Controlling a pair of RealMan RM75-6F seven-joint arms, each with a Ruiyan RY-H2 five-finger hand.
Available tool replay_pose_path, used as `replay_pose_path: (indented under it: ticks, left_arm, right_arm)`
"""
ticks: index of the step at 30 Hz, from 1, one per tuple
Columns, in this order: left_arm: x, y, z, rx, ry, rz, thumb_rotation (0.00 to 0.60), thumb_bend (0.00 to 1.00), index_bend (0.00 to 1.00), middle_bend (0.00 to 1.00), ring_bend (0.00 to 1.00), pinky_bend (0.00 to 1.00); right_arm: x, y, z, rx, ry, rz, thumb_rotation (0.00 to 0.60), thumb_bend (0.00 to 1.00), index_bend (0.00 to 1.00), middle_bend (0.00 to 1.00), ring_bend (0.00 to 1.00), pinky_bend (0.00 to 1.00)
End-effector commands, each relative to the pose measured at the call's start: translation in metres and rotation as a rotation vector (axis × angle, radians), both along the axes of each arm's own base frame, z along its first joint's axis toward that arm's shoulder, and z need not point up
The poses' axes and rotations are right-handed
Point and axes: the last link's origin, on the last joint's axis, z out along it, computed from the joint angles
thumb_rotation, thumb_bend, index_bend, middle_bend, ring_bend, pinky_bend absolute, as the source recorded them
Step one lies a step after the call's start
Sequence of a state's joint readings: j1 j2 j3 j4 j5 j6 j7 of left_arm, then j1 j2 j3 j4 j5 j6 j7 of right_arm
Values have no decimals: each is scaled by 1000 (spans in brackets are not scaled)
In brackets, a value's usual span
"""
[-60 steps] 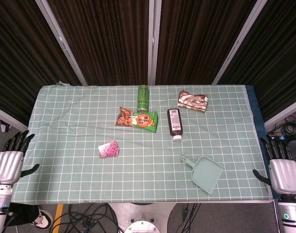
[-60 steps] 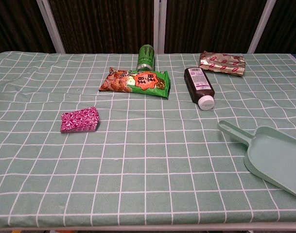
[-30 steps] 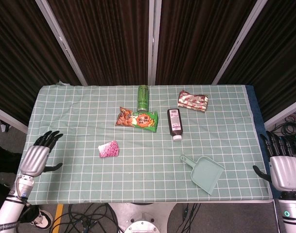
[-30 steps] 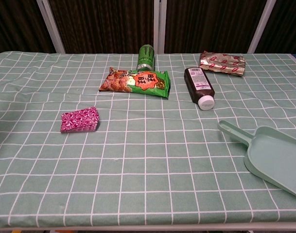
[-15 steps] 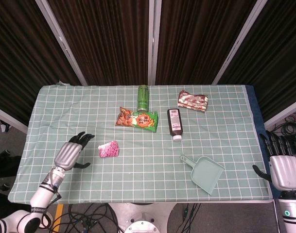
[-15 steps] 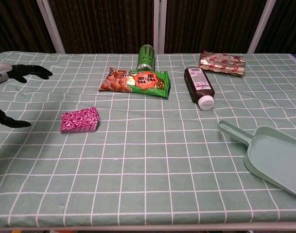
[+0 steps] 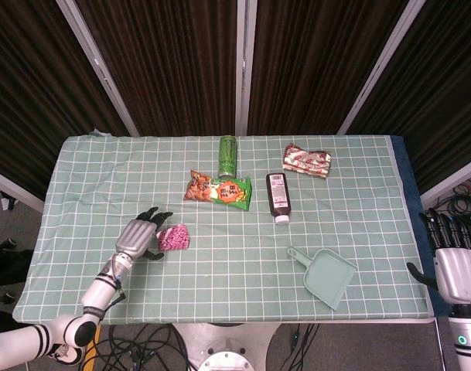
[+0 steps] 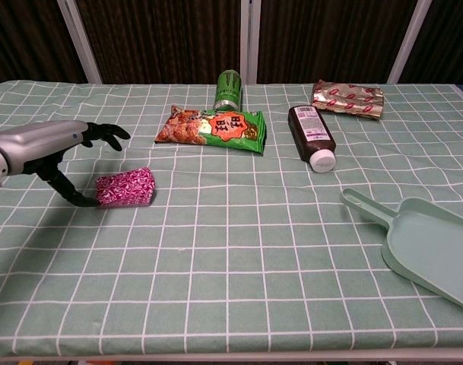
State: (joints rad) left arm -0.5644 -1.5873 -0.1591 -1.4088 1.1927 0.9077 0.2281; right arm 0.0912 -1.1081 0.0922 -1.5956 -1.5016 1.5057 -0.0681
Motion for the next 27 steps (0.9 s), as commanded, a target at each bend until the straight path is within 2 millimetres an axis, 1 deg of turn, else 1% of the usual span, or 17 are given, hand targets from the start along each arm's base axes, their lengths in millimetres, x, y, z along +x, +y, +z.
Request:
replay_pose_path:
  ticks: [1, 5, 15, 23, 27]
  left_arm:
    - [4, 4, -4, 8, -5, -4, 600, 148, 118, 185, 19, 167]
    - [5, 5, -7, 12, -5, -1, 600, 149, 140, 216, 41, 183]
    - [4, 1, -18, -12, 7, 7, 600, 150, 141, 233, 41, 183]
    - [13, 4, -27, -15, 3, 3, 600, 149, 142, 242, 41, 183]
    - [14, 6, -29, -12, 10, 4, 600, 150, 150, 255, 50, 183]
  right_arm:
    - [0, 0, 0, 1, 0, -4, 600, 95, 0, 0, 0, 0]
    - [0, -2, -1, 4, -1, -6, 600, 96, 0, 0, 0, 0]
    - [0, -6, -1, 4, -4, -22, 600, 99, 0, 0, 0, 0]
    - [-6, -5, -2, 10, -6, -38, 600, 99, 0, 0, 0, 0]
    - [-7, -6, -2, 8, -8, -40, 600, 99, 0, 0, 0, 0]
